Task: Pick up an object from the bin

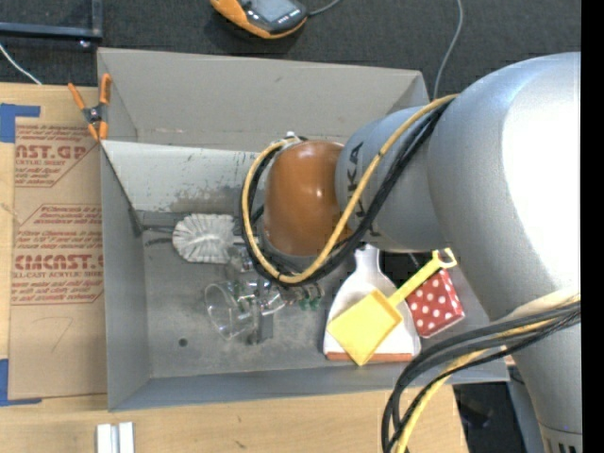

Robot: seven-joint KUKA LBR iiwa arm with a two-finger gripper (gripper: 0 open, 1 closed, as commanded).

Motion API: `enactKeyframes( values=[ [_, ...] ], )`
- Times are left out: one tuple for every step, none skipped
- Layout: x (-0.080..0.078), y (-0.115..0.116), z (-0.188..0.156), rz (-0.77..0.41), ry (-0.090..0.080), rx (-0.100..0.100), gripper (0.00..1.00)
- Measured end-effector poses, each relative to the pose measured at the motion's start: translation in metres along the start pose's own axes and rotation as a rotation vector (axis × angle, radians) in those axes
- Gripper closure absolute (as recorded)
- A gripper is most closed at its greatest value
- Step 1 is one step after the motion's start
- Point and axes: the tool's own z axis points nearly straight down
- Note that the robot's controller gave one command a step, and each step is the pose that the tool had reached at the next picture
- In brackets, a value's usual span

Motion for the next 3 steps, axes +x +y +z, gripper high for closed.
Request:
enactKeyframes(
  values=[
    [0.0146, -0.0024, -0.0014, 0.060, -0.003, -0.004, 1.00],
    [0.0146, -0.0024, -0.0014, 0.060, -0.003, -0.004, 1.00],
    [0.0160, -0.0023, -0.0060, 0.060, 0.002, -0.004, 1.00]
  ],
)
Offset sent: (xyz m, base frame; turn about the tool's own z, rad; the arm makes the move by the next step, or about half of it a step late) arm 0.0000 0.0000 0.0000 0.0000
